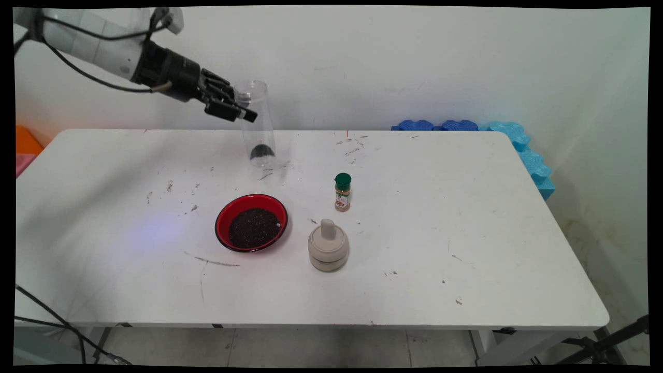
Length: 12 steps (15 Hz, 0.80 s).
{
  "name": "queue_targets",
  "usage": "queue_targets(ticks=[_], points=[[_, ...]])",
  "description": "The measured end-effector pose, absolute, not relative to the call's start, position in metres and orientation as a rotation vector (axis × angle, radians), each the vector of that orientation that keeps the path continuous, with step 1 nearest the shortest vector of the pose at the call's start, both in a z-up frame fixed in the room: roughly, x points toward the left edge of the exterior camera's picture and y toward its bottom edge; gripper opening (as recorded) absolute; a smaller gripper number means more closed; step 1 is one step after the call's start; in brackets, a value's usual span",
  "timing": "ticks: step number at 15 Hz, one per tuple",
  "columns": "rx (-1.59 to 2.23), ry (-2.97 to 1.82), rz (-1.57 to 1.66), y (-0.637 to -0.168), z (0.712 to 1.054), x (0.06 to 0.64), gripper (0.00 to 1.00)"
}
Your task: Place the picked object on the table
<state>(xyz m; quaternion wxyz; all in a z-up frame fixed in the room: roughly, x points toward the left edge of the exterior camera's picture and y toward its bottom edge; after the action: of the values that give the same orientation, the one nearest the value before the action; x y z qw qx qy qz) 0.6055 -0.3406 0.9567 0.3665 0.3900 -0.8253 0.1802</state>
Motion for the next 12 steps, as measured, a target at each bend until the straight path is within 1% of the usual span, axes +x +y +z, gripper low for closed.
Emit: queue_targets(ticks=[12], points=[[0.947, -2.195, 0.459, -0.351, 0.888, 0.598, 0.00]])
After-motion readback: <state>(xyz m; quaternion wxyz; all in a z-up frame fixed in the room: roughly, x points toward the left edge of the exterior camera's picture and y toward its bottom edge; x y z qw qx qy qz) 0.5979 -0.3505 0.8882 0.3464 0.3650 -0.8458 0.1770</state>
